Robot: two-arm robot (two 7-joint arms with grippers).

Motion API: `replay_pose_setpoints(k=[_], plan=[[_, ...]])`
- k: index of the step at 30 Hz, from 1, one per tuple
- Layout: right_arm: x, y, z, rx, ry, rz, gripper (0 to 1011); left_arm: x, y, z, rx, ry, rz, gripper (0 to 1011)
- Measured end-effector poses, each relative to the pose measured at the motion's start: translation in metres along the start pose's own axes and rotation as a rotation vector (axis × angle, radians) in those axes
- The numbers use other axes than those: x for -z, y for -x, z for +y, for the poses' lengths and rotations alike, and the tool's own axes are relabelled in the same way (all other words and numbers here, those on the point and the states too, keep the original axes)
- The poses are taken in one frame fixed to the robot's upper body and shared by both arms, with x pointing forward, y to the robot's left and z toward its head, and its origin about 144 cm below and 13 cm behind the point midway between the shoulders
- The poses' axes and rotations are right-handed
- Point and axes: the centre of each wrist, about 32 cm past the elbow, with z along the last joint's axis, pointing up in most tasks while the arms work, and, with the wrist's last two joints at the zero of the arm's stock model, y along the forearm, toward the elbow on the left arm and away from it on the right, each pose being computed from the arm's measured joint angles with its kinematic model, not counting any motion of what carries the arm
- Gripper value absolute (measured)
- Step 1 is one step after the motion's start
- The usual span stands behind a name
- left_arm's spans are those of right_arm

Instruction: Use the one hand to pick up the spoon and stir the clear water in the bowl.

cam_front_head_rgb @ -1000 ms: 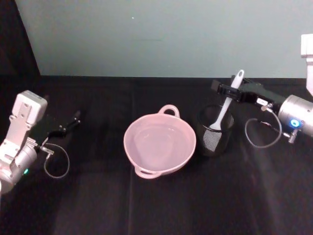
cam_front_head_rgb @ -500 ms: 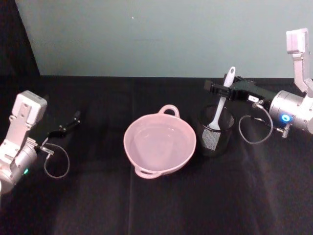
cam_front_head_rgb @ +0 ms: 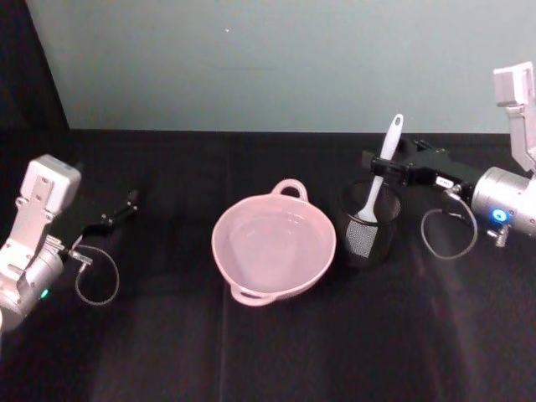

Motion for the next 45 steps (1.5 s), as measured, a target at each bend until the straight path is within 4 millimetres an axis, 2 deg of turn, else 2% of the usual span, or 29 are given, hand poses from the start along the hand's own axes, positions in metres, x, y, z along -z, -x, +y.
replay_pose_setpoints(k=[5,11,16,19,23,30,40,45], plan=[[0.001,0.001,-0.012,0.004,-0.007,-0.006,1002,0.0,0.0,0.0,0.0,0.0,0.0,1011],[0.001,0.004,-0.036,0.01,-0.027,-0.003,1002,0.0,0.0,0.0,0.0,0.0,0.0,1011],[0.001,0.007,-0.065,0.052,-0.041,-0.027,1002,0.0,0.0,0.0,0.0,0.0,0.0,1011],[0.003,0.007,-0.073,0.074,-0.046,-0.037,1003,0.0,0.0,0.0,0.0,0.0,0.0,1011],[0.012,0.005,-0.094,0.153,-0.063,-0.105,1003,0.0,0.0,0.0,0.0,0.0,0.0,1011],[0.028,-0.001,-0.103,0.232,-0.102,-0.209,1002,0.0,0.0,0.0,0.0,0.0,0.0,1011],[0.047,-0.005,-0.099,0.278,-0.124,-0.202,1003,0.0,0.0,0.0,0.0,0.0,0.0,1011],[0.047,-0.005,-0.099,0.278,-0.126,-0.203,1002,0.0,0.0,0.0,0.0,0.0,0.0,1011]])
